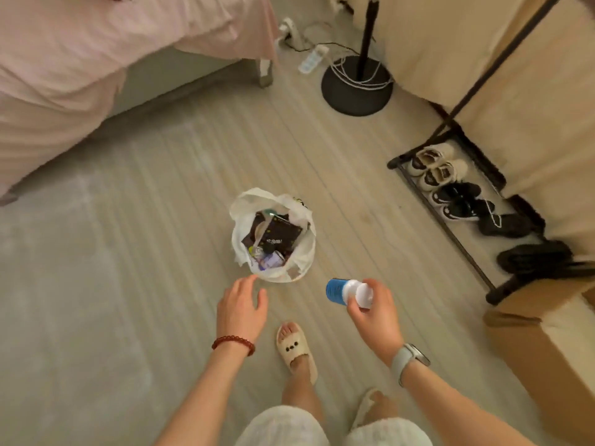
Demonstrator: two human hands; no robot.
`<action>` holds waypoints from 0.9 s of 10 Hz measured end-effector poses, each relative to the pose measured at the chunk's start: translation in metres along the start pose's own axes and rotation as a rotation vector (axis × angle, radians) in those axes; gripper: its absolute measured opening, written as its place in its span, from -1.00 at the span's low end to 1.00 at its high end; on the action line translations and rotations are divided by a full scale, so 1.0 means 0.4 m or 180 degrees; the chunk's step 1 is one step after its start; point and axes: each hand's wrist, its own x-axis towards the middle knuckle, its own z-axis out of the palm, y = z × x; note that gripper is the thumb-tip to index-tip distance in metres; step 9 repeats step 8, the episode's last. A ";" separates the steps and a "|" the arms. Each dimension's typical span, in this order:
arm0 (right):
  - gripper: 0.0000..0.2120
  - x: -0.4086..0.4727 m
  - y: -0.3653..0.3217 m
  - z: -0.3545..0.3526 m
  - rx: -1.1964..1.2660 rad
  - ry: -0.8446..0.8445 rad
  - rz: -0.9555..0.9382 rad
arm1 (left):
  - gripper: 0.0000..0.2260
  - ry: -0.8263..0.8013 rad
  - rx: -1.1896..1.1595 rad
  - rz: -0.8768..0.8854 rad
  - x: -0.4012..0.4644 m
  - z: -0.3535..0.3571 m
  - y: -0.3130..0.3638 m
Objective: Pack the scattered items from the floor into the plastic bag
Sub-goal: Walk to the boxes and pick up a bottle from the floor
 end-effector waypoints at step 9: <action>-0.57 0.882 0.102 0.737 -0.2310 -0.1952 -0.0354 | -0.61 -0.0594 -0.0879 -0.2123 0.763 0.470 -0.427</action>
